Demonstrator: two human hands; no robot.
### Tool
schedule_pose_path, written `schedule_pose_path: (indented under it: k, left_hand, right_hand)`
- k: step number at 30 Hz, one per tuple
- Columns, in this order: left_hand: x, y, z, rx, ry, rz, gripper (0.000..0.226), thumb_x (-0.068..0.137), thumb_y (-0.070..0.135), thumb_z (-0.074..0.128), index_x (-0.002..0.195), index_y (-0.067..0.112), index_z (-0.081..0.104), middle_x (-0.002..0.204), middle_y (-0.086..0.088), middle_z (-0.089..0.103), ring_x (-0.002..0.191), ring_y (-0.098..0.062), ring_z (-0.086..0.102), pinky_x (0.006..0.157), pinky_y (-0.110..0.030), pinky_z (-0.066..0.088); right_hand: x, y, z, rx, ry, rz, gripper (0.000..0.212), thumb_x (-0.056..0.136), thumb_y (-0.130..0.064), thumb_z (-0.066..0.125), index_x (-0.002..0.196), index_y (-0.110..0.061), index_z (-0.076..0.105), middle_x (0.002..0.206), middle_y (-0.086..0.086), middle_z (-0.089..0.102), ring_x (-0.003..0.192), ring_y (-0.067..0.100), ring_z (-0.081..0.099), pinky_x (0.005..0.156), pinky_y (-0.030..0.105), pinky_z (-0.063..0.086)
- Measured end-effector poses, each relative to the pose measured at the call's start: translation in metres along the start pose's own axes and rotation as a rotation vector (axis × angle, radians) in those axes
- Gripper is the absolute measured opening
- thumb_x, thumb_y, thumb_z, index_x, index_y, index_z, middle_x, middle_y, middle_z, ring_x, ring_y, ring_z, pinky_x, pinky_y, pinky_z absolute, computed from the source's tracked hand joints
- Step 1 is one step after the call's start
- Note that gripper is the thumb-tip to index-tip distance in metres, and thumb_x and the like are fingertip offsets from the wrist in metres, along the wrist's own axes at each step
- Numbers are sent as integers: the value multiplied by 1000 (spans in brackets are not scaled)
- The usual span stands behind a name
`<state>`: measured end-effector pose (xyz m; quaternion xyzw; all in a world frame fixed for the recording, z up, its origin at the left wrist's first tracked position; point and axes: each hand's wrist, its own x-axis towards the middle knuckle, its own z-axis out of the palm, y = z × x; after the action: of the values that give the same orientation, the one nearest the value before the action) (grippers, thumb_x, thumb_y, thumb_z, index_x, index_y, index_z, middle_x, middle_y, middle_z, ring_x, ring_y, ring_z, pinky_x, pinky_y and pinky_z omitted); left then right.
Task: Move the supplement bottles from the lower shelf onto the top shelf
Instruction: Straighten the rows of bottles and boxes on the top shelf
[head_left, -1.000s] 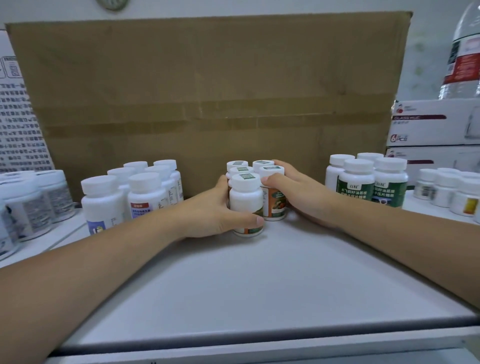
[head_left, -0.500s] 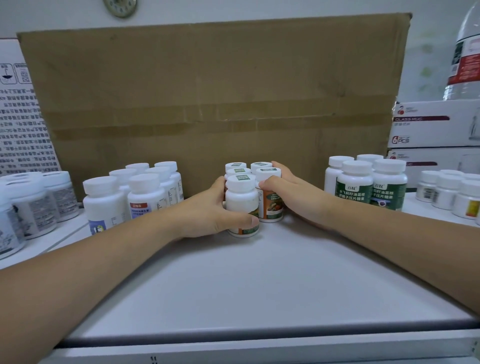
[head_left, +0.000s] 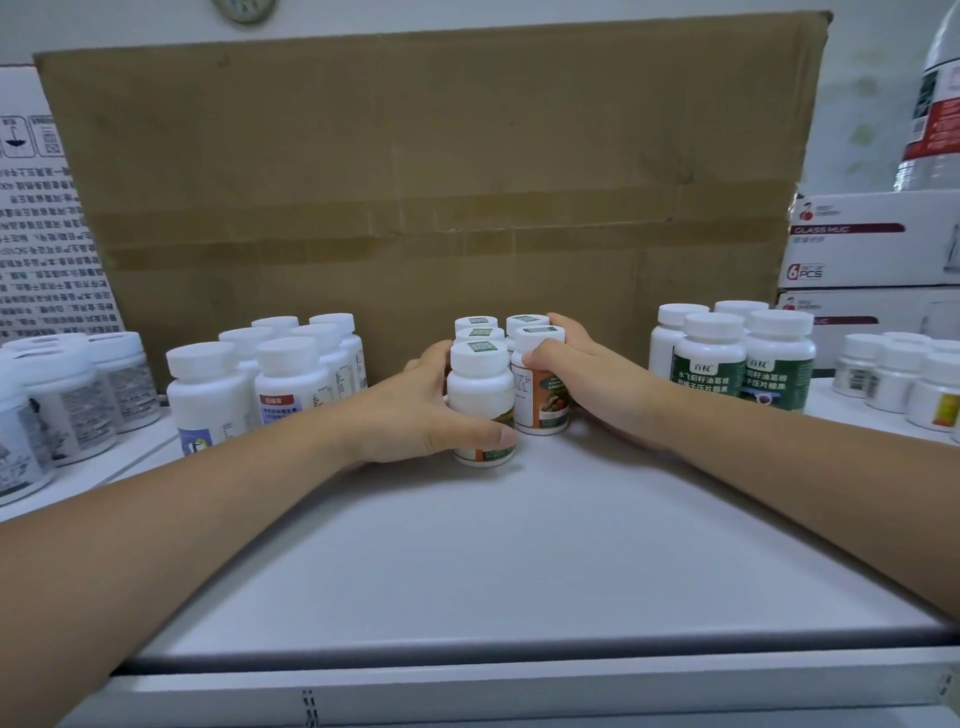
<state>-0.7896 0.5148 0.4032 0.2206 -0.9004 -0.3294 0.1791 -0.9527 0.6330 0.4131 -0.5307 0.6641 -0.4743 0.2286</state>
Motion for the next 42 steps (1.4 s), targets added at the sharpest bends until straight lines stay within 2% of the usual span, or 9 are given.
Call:
schedule_pose_path:
  k: [5, 15, 19, 23, 27, 31, 33, 37, 42]
  left_hand:
    - [-3, 3, 0, -52, -44, 31, 114, 51, 53, 79, 147, 37, 19, 138, 24, 42, 118, 12, 47, 90, -13, 42]
    - [-1, 3, 5, -35, -68, 72, 117, 56, 56, 77, 151, 34, 13, 136, 29, 46, 118, 14, 48, 95, -12, 40]
    - [0, 2, 6, -17, -51, 65, 114, 60, 53, 78, 151, 33, 12, 134, 31, 44, 115, 17, 47, 89, -8, 41]
    - [1, 1, 5, -1, -40, 44, 118, 55, 59, 78, 150, 34, 13, 133, 31, 46, 117, 14, 48, 96, -14, 41]
    - [-3, 1, 2, 8, -39, 22, 107, 69, 49, 82, 150, 33, 13, 128, 36, 43, 115, 19, 45, 92, -10, 39]
    - [-7, 6, 4, 41, -59, -13, 105, 73, 44, 80, 150, 33, 10, 134, 28, 43, 114, 18, 44, 85, -1, 40]
    - [-10, 11, 2, 84, -58, -39, 116, 64, 59, 80, 151, 31, 9, 138, 24, 43, 122, 8, 46, 96, -10, 40]
    - [-28, 29, -24, 275, -29, -115, 151, 39, 88, 67, 154, 21, -4, 156, 10, 33, 139, -12, 37, 111, -35, 36]
    - [-67, 60, -76, 470, 33, -78, 146, 39, 87, 63, 155, 23, 3, 161, 7, 19, 144, -11, 27, 117, -36, 27]
  right_hand:
    - [0, 0, 2, -18, 16, 13, 58, 92, -37, 51, 144, -35, 24, 128, -8, 56, 119, 13, 54, 109, 38, 36]
    - [-4, -3, 3, -65, 17, 20, 51, 92, -38, 49, 138, -37, 28, 126, -8, 58, 116, 13, 55, 108, 38, 37]
    - [-7, -7, 6, -81, 28, 24, 66, 76, -49, 52, 137, -35, 31, 128, -7, 57, 116, 14, 56, 107, 41, 38]
    - [-7, -7, 4, -66, 36, 43, 41, 92, -38, 49, 128, -34, 31, 132, -6, 52, 116, 13, 53, 101, 33, 40]
    - [-9, -13, 2, -70, 71, 33, 57, 98, -38, 40, 149, -28, 17, 126, -15, 41, 106, 5, 42, 85, 22, 32]
    - [-9, -14, 2, -87, 84, 32, 64, 98, -41, 37, 153, -22, 11, 144, -9, 34, 113, 5, 32, 91, 22, 25]
    - [-10, -16, 3, -113, 113, 12, 62, 98, -42, 36, 151, -19, 15, 147, -6, 31, 121, 10, 36, 90, 23, 27]
    - [-14, -37, -6, -199, 270, -90, 67, 95, -47, 37, 153, -21, 16, 160, -4, 19, 143, 16, 24, 106, 32, 22]
    - [-23, -89, -10, -413, 268, -260, 51, 100, -43, 34, 145, -21, 36, 150, -3, 39, 126, 8, 37, 94, 26, 26]
